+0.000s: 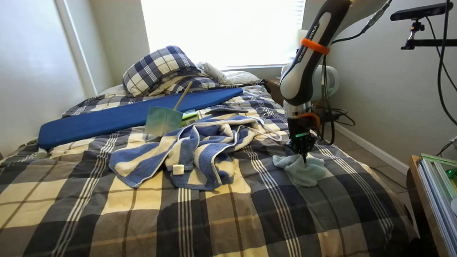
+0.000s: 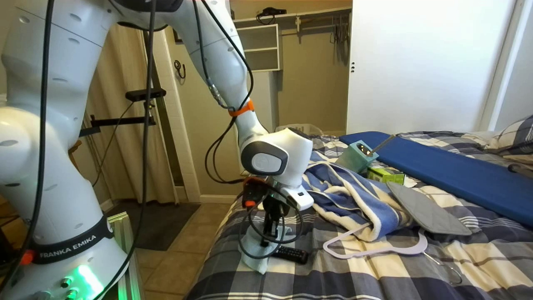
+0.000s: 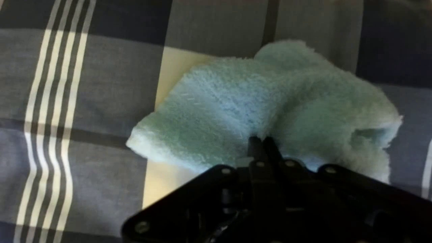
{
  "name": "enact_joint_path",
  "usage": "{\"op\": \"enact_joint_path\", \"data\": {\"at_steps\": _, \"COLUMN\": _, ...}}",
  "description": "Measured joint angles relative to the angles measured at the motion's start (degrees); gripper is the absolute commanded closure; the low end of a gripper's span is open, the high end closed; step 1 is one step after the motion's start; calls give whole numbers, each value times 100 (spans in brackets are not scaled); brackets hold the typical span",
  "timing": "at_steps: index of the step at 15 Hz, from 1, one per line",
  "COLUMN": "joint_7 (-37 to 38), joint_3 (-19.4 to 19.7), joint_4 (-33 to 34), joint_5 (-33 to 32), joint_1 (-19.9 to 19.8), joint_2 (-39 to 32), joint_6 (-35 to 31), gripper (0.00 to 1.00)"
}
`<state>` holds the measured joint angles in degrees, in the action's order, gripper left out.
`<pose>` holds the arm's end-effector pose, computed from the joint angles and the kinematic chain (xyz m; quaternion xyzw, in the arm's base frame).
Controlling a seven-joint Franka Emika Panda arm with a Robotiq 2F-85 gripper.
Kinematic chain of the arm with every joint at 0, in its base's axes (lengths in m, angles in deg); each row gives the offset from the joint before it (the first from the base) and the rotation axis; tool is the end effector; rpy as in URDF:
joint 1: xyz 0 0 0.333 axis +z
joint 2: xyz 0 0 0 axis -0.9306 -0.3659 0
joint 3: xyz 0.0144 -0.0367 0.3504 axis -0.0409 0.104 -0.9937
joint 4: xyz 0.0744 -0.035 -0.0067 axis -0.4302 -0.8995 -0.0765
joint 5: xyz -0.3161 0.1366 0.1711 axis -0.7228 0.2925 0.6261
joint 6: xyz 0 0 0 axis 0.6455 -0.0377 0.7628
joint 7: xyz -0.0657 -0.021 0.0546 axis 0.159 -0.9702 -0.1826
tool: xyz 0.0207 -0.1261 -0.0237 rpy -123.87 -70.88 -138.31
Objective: Use the small towel to wipe the remote control.
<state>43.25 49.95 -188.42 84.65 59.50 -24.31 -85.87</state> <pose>0.4616 -0.1362 0.1086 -0.9422 0.2970 0.1529 0.0255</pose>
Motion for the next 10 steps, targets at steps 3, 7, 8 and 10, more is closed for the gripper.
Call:
{"op": "enact_joint_path", "data": {"at_steps": 3, "joint_7": 291, "joint_3": 223, "joint_4": -42, "joint_5": 0, "joint_1": 6, "joint_2": -6, "joint_6": -724, "gripper": 99}}
{"op": "enact_joint_path", "data": {"at_steps": 7, "joint_7": 733, "joint_3": 422, "joint_4": -83, "joint_5": 0, "joint_1": 38, "joint_2": -43, "joint_6": -1446, "gripper": 99}}
{"op": "enact_joint_path", "data": {"at_steps": 8, "joint_7": 844, "joint_3": 478, "joint_4": -87, "joint_5": 0, "joint_1": 66, "joint_2": -61, "joint_6": -1599, "gripper": 99}}
{"op": "enact_joint_path", "data": {"at_steps": 10, "joint_7": 1071, "joint_3": 631, "joint_4": -92, "joint_5": 0, "joint_1": 165, "joint_2": -113, "joint_6": -1880, "gripper": 99}}
